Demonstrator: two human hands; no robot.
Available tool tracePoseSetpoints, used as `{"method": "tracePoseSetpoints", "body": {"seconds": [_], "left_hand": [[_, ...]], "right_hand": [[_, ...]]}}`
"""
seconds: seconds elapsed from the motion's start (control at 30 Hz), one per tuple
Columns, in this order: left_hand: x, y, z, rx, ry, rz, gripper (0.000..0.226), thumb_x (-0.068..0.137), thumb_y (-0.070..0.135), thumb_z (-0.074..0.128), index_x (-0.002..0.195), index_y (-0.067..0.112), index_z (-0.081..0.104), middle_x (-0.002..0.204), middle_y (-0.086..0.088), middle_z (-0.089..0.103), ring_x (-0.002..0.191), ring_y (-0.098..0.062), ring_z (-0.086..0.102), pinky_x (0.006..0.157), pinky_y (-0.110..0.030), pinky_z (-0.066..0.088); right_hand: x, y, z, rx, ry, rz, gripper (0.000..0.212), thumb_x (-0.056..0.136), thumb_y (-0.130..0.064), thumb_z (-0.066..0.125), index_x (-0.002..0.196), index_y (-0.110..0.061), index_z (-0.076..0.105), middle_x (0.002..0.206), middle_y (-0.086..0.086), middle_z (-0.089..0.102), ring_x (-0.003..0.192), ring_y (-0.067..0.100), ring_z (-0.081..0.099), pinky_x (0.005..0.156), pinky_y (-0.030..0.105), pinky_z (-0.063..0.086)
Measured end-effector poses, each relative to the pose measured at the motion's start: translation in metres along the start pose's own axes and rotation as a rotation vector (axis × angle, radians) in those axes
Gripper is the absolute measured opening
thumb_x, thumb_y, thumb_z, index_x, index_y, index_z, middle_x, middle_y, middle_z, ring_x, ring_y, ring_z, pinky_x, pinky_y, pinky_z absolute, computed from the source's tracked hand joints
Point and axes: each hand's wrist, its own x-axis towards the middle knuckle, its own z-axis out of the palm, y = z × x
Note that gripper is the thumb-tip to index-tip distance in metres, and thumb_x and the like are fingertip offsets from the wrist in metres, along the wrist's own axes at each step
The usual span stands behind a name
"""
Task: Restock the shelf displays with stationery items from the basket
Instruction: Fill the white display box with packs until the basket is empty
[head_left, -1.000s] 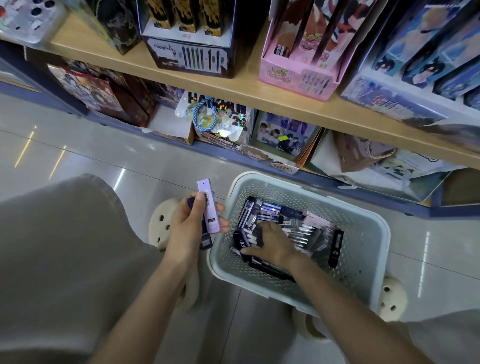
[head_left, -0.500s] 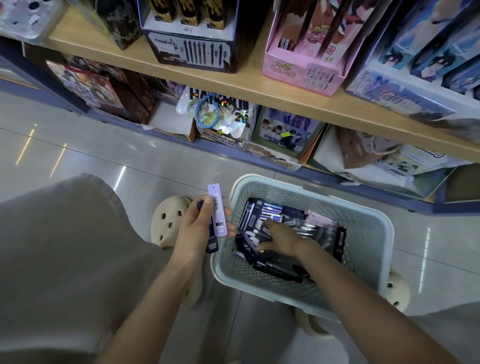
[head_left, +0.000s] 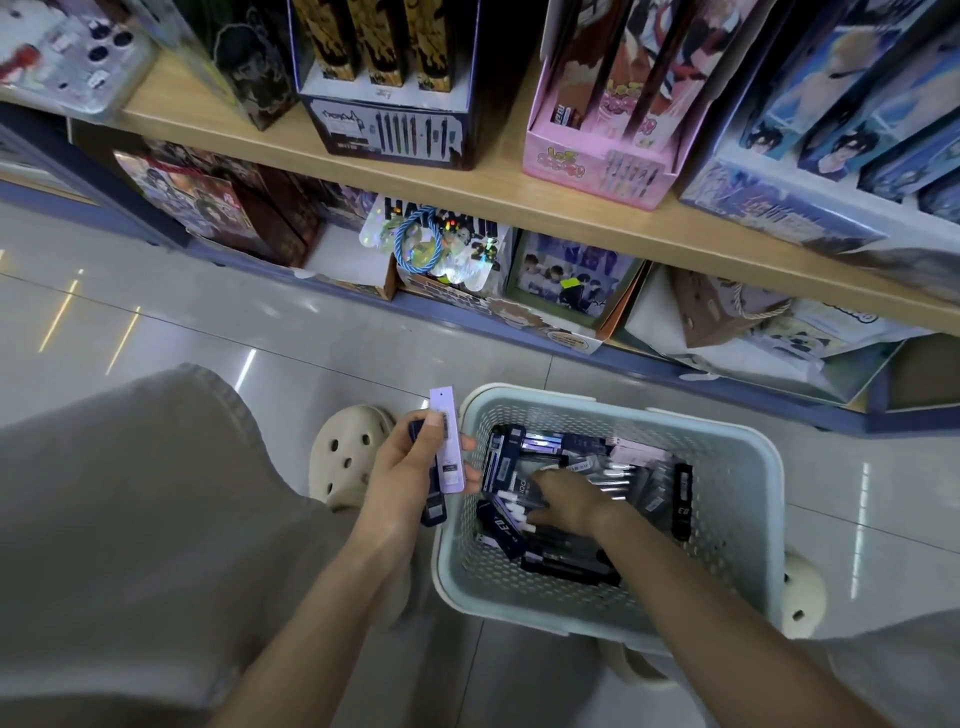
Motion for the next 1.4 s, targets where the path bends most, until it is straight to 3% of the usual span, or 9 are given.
{"method": "tracePoseSetpoints", "body": {"seconds": [0.13, 0.23, 0.37, 0.5, 0.63, 0.77, 0.9, 1.1, 1.4], "left_hand": [[-0.007, -0.005, -0.001, 0.181, -0.006, 0.017, 0.022, 0.082, 0.016, 0.069, 0.079, 0.007, 0.050, 0.055, -0.007, 0.050, 0.038, -0.011, 0.046, 0.044, -0.019, 0.045], [-0.010, -0.013, 0.004, 0.276, 0.021, 0.033, 0.030, 0.088, 0.018, 0.065, 0.071, 0.008, 0.043, 0.045, -0.005, 0.040, 0.031, -0.011, 0.035, 0.036, -0.019, 0.034], [-0.018, -0.014, 0.017, 0.284, 0.029, 0.054, 0.019, 0.095, 0.021, 0.056, 0.082, 0.008, 0.052, 0.045, -0.001, 0.042, 0.034, -0.012, 0.035, 0.036, -0.020, 0.032], [-0.034, 0.001, 0.029, 0.188, -0.065, 0.112, 0.018, 0.092, 0.022, 0.060, 0.087, 0.005, 0.060, 0.056, -0.010, 0.048, 0.041, -0.014, 0.037, 0.041, -0.024, 0.034], [-0.054, 0.020, 0.039, 0.078, -0.109, 0.150, 0.023, 0.088, 0.017, 0.064, 0.068, 0.013, 0.055, 0.042, 0.003, 0.046, 0.037, -0.011, 0.033, 0.040, -0.021, 0.030], [-0.075, 0.042, 0.050, 0.047, -0.115, 0.244, 0.021, 0.086, 0.019, 0.067, 0.072, 0.008, 0.055, 0.045, -0.006, 0.043, 0.037, -0.012, 0.034, 0.039, -0.020, 0.029], [-0.099, 0.068, 0.067, 0.027, -0.107, 0.356, 0.023, 0.085, 0.018, 0.068, 0.070, 0.012, 0.053, 0.045, -0.005, 0.045, 0.034, -0.010, 0.035, 0.038, -0.019, 0.029], [-0.136, 0.127, 0.095, 0.088, -0.196, 0.564, 0.023, 0.085, 0.016, 0.068, 0.068, 0.009, 0.054, 0.042, -0.001, 0.044, 0.033, -0.009, 0.034, 0.038, -0.018, 0.030], [-0.165, 0.209, 0.125, 0.167, -0.287, 0.781, 0.011, 0.082, 0.026, 0.071, 0.084, 0.018, 0.064, 0.043, 0.016, 0.048, 0.041, -0.001, 0.040, 0.050, -0.021, 0.033]], "right_hand": [[-0.014, 0.000, -0.006, 0.187, 0.086, 0.002, 0.039, 0.093, -0.024, 0.059, 0.126, -0.005, 0.051, 0.122, 0.014, 0.060, 0.112, 0.027, 0.056, 0.090, 0.030, 0.044], [-0.034, -0.009, -0.020, 0.364, 0.188, -0.051, 0.029, 0.091, -0.026, 0.063, 0.113, -0.007, 0.057, 0.104, 0.006, 0.065, 0.098, 0.021, 0.062, 0.083, 0.033, 0.047], [-0.082, -0.044, -0.049, 0.703, 0.262, -0.182, 0.017, 0.091, -0.011, 0.061, 0.104, -0.019, 0.055, 0.082, -0.010, 0.063, 0.068, -0.003, 0.063, 0.061, 0.017, 0.051], [-0.125, -0.073, -0.070, 0.835, 0.326, -0.291, 0.020, 0.091, -0.005, 0.059, 0.098, -0.023, 0.056, 0.078, -0.009, 0.066, 0.068, 0.002, 0.066, 0.061, 0.019, 0.054], [-0.160, -0.090, -0.086, 0.853, 0.385, -0.315, 0.014, 0.098, -0.011, 0.046, 0.099, -0.022, 0.054, 0.071, -0.010, 0.067, 0.064, 0.004, 0.065, 0.059, 0.019, 0.053], [-0.192, -0.102, -0.106, 0.762, 0.536, -0.335, 0.020, 0.101, -0.020, 0.039, 0.106, -0.013, 0.057, 0.081, -0.007, 0.059, 0.069, -0.001, 0.055, 0.068, 0.015, 0.043], [-0.225, -0.111, -0.131, 0.632, 0.656, -0.345, 0.021, 0.099, -0.019, 0.047, 0.082, -0.029, 0.054, 0.063, -0.021, 0.057, 0.062, -0.005, 0.049, 0.066, 0.018, 0.037], [-0.290, -0.122, -0.171, 0.505, 0.823, -0.362, 0.017, 0.096, -0.019, 0.053, 0.104, -0.034, 0.053, 0.100, 0.000, 0.069, 0.093, 0.016, 0.067, 0.087, 0.043, 0.053], [-0.419, -0.132, -0.275, 0.336, 1.386, -0.328, 0.012, 0.097, -0.021, 0.049, 0.108, -0.021, 0.049, 0.106, 0.000, 0.066, 0.095, 0.011, 0.064, 0.086, 0.033, 0.051]]}}
